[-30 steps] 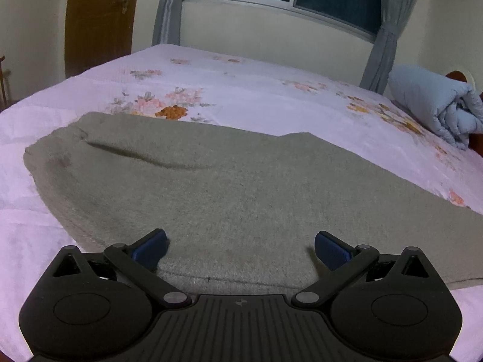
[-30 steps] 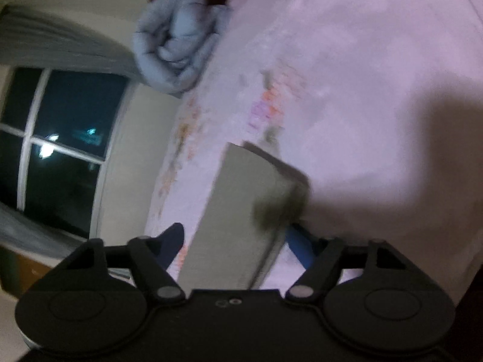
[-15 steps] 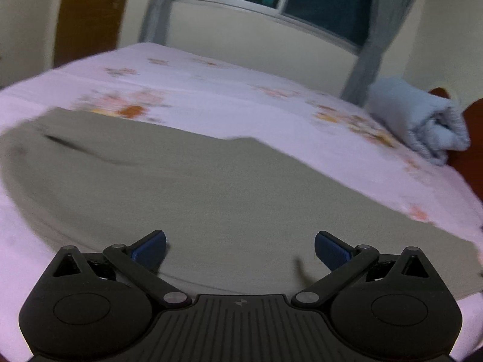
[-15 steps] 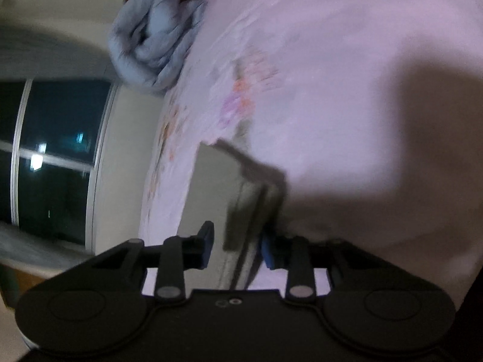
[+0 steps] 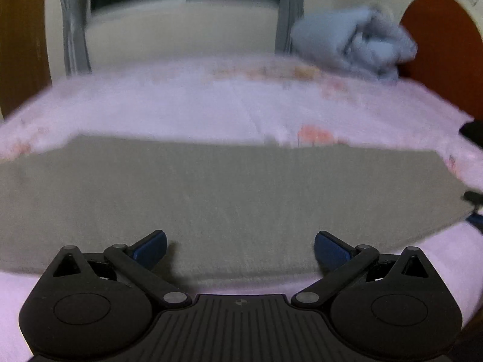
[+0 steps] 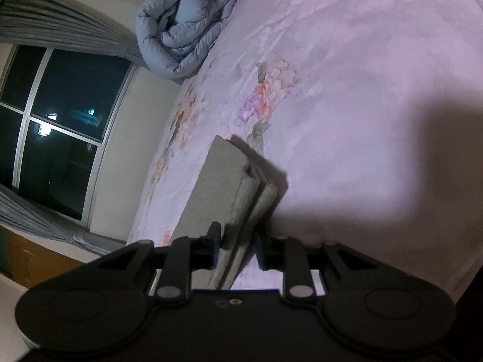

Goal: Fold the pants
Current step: 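Grasp the folded pants edge with the right tool and lift it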

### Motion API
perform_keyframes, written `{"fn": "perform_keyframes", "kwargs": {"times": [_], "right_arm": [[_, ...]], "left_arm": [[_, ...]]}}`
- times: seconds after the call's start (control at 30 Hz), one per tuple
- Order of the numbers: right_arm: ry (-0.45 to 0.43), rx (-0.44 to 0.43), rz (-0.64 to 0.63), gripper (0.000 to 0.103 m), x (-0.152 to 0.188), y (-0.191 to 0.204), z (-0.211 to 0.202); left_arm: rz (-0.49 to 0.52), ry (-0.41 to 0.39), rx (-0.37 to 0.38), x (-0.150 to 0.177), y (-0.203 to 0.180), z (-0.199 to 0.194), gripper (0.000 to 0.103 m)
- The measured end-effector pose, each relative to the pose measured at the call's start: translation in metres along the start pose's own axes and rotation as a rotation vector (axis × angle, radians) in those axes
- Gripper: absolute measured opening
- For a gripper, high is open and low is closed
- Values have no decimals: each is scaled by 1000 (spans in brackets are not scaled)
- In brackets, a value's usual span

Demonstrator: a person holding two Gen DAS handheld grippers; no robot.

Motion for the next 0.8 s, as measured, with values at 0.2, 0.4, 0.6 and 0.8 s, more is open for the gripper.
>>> {"fn": "perform_keyframes", "kwargs": {"times": [0.2, 0.4, 0.6, 0.8], "right_arm": [[-1, -2, -5, 17, 1, 0, 5], [-5, -32, 30, 15, -1, -5, 4], [-42, -88, 131, 16, -3, -15, -2], [-61, -6, 44, 11, -2, -6, -4]], "left_arm": [[24, -2, -40, 9, -5, 8, 103], [28, -19, -55, 13, -10, 9, 103], [23, -20, -47, 15, -8, 11, 103], [30, -20, -55, 14, -8, 11, 103]]}}
Point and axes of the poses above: each gripper's, at about its wrist camera, not at the fingertips, and z roughly the way its jaws point, y to its left, x to its underside, the point moved 8 cm from there along z, roughly the way its jaws point, and after that the axes turned 12 degrees about y, right-handed, at the moved point
